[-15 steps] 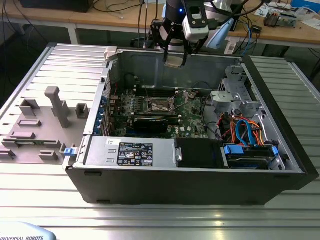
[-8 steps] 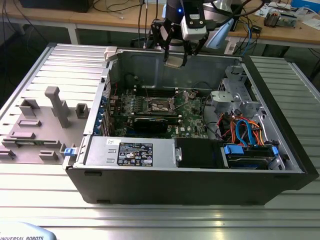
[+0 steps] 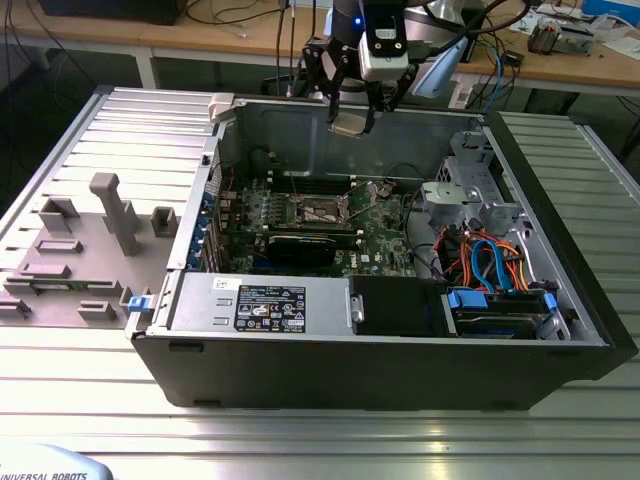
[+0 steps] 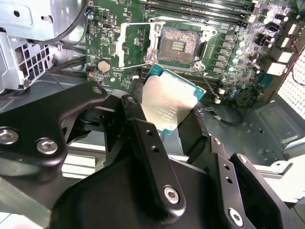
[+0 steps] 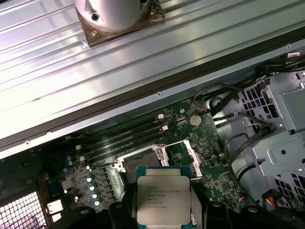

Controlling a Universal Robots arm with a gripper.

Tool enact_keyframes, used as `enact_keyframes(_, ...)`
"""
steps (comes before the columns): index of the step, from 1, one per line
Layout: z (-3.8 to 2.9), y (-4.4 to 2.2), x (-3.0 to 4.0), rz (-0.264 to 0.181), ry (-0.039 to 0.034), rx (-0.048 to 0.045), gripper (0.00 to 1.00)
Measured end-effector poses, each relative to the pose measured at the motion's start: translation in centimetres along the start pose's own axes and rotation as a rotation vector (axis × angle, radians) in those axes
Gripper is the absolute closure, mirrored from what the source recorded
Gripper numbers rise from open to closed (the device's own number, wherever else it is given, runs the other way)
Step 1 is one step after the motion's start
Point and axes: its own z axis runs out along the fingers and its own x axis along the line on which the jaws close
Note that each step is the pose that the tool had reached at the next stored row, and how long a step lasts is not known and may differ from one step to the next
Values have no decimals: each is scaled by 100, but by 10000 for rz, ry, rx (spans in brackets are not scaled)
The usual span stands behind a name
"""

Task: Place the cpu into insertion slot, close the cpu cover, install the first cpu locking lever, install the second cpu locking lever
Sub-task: 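Place the cpu into insertion slot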

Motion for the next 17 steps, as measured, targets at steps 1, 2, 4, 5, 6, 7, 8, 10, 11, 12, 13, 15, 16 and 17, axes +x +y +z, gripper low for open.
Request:
enact_keyframes(1, 1, 0, 0, 77, -7, -2, 46)
enact_keyframes(2, 1, 0, 0, 149, -13, -3, 46)
enact_keyframes(4, 2, 0, 0, 229, -21, -5, 46)
enact_keyframes(5, 2, 0, 0, 284, -25, -6, 46)
enact_keyframes(6, 2, 0, 0, 316, -28, -6, 46)
enact_keyframes(7, 3, 0, 0, 347, -31, -7, 46)
enact_keyframes(8, 3, 0, 0, 383, -34, -8, 46)
enact_keyframes(10, 4, 0, -1, 466, -42, -9, 46)
enact_keyframes(11, 5, 0, -1, 493, -44, -10, 46)
enact_keyframes(12, 5, 0, -1, 523, -47, -11, 46)
enact_keyframes(13, 5, 0, -1, 565, -51, -11, 46)
enact_keyframes(15, 6, 0, -1, 628, -56, -12, 46)
enact_keyframes(16, 6, 0, -1, 650, -59, -13, 46)
enact_keyframes(17, 6, 0, -1, 678, -61, -13, 46)
